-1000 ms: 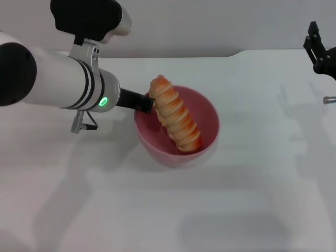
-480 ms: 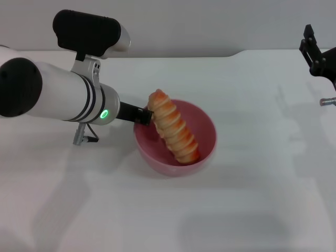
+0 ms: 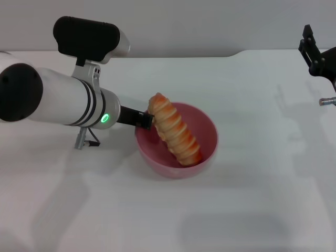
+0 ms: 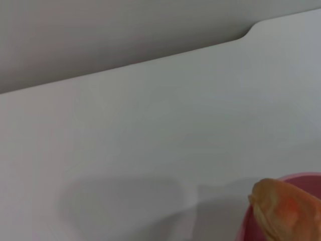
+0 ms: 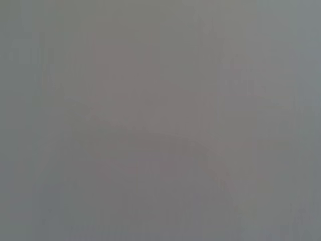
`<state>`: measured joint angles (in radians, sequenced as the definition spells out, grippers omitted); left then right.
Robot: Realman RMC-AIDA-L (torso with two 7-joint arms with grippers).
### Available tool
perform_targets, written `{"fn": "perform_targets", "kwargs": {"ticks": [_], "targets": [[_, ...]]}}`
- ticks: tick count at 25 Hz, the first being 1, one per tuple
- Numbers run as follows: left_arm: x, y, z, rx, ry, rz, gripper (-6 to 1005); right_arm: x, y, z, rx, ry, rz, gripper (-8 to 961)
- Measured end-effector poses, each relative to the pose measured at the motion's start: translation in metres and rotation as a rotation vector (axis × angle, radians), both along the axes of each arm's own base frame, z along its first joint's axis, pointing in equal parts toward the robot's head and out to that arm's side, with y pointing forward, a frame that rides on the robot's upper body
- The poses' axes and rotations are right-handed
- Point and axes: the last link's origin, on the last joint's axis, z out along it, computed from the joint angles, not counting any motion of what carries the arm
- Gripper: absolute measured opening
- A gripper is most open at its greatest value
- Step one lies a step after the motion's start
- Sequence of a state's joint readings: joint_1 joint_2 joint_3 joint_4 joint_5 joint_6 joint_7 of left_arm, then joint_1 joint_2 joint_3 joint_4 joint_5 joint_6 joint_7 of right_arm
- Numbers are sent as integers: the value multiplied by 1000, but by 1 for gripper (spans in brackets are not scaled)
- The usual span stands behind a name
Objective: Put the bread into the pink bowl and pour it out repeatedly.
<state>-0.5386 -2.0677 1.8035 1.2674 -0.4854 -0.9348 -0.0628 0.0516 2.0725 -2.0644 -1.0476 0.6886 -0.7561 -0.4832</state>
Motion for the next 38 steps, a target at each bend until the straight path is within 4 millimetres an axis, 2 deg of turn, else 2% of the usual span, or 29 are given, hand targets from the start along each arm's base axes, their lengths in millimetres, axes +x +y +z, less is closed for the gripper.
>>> {"fn": "perform_targets", "kwargs": {"ticks": [15, 21, 25, 29, 33, 36, 38], "targets": [[5, -1, -2, -7, -27, -18, 99, 1, 0, -1, -10, -3, -6, 769], [8, 0, -1, 12, -36, -53, 277, 1, 1, -2, -19, -4, -11, 769], [16, 6, 6, 47, -34, -135, 397, 0, 2, -4, -36, -5, -11, 769], [31, 17, 32, 202, -67, -293, 517, -2, 2, -4, -38, -1, -8, 769], [39, 23, 72, 454, -107, -461, 680, -1, 1, -3, -43, 14, -21, 769], [31, 22, 94, 606, -112, -529, 755, 0, 0, -2, -53, 28, -36, 769], [16, 20, 107, 706, -112, -546, 788, 1, 0, -2, -51, 31, -41, 769]]}}
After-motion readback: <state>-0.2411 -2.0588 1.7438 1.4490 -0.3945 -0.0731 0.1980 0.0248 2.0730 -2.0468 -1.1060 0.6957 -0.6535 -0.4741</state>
